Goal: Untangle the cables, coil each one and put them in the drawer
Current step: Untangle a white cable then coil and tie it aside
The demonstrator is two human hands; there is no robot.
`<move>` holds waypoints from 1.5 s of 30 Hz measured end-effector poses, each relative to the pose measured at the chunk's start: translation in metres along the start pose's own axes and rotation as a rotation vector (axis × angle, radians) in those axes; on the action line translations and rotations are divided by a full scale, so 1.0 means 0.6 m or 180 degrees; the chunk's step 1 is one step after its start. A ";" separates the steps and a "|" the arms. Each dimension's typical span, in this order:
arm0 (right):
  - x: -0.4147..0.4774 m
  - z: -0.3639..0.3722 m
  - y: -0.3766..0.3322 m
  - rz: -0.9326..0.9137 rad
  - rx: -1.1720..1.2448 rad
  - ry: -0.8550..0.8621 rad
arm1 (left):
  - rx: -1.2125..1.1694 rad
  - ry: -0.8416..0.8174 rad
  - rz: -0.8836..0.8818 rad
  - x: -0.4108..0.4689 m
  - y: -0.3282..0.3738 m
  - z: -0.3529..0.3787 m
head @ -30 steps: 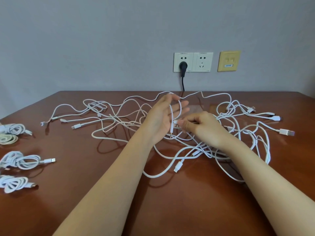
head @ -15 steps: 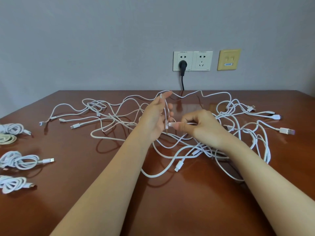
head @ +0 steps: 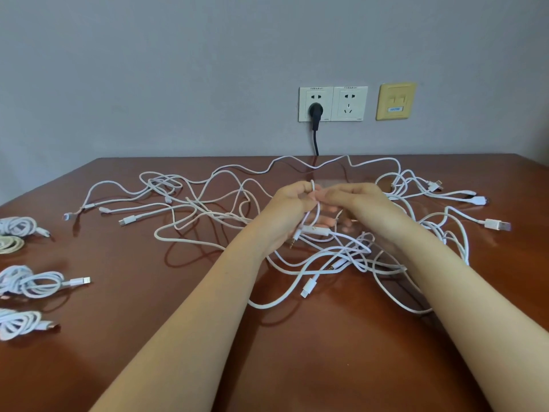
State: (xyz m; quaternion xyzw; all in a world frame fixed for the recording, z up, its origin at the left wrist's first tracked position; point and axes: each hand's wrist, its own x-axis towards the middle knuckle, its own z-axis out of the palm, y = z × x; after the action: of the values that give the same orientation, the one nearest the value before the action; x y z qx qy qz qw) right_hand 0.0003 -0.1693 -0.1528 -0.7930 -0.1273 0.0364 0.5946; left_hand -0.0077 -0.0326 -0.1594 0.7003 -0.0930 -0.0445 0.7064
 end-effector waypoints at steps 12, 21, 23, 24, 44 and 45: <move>-0.007 0.002 -0.003 0.0022 -0.0296 -0.0045 | 0.0694 0.0351 -0.0177 0.004 -0.004 0.001; -0.006 0.005 0.000 0.0074 0.0527 0.0189 | -0.0012 -0.0253 -0.0342 0.001 0.002 -0.001; -0.006 0.007 0.000 0.0029 0.0374 0.0208 | 0.0217 -0.0404 -0.0382 -0.002 0.000 -0.001; -0.006 0.009 -0.001 -0.0029 0.0274 0.0241 | 0.0304 -0.0380 -0.0359 -0.002 -0.001 0.001; -0.016 0.012 -0.019 -0.0639 -0.0266 -0.0345 | -0.1964 0.0653 -0.0918 0.011 0.010 -0.035; -0.015 0.013 -0.019 -0.0717 -0.0115 -0.0323 | -0.1781 0.0512 -0.0962 0.010 0.010 -0.032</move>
State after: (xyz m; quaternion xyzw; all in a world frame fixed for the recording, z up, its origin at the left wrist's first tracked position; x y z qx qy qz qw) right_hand -0.0118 -0.1615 -0.1452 -0.7814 -0.2461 0.0071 0.5734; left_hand 0.0013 -0.0148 -0.1533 0.4862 0.0839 -0.1173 0.8619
